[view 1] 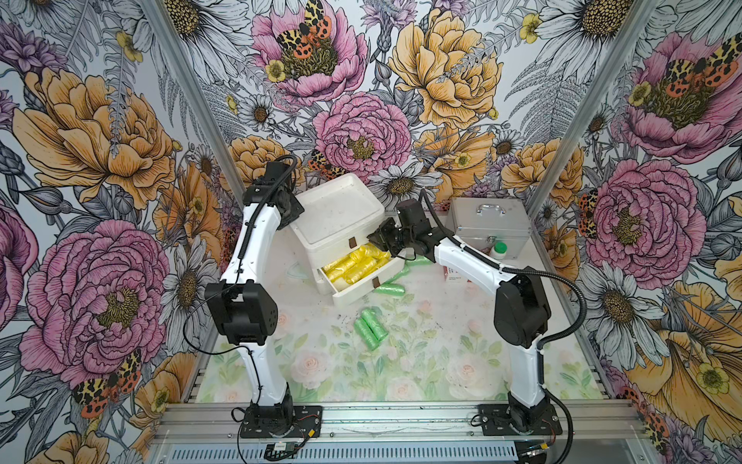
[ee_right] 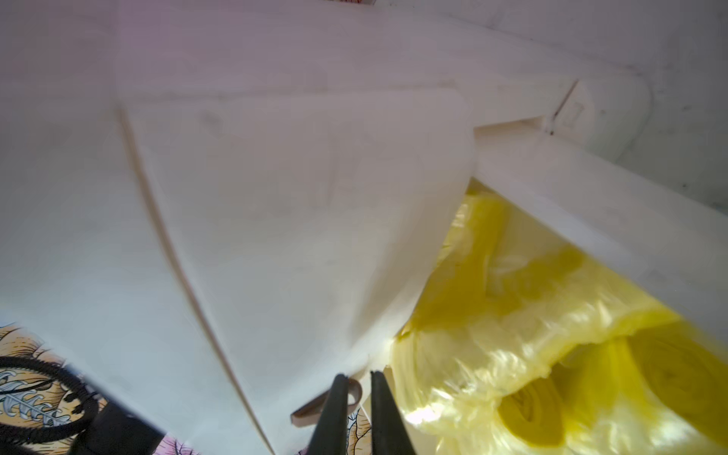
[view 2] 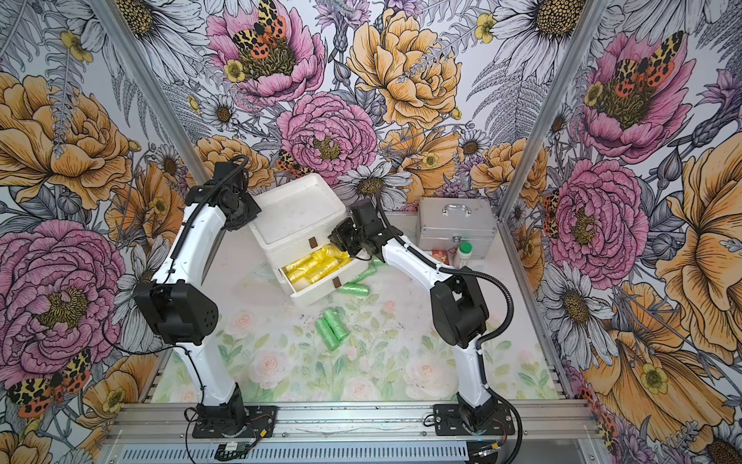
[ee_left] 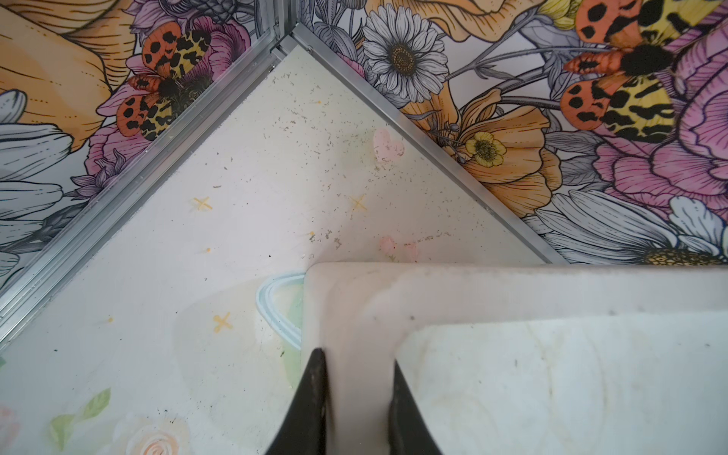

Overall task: Sort the rolls of trash bags by color and place them into the drawer
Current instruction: Adjust the roll of trash bags in the drawer.

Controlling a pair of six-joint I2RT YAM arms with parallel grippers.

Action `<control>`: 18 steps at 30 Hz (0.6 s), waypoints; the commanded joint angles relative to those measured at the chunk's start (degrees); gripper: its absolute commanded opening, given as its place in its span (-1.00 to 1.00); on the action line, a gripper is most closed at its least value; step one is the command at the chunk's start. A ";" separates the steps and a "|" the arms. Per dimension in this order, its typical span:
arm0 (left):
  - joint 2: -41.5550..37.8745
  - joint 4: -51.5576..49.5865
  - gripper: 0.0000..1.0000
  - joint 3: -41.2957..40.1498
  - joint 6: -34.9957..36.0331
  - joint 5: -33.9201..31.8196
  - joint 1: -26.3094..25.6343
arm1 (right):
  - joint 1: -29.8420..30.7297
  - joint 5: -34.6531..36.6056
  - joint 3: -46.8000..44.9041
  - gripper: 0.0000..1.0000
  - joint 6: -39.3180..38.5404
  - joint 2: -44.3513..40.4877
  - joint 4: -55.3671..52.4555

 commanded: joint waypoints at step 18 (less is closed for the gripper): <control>7.02 -1.87 -1.00 -3.54 -8.57 20.71 -2.61 | 1.63 -2.25 -6.51 -0.76 -2.27 0.01 1.64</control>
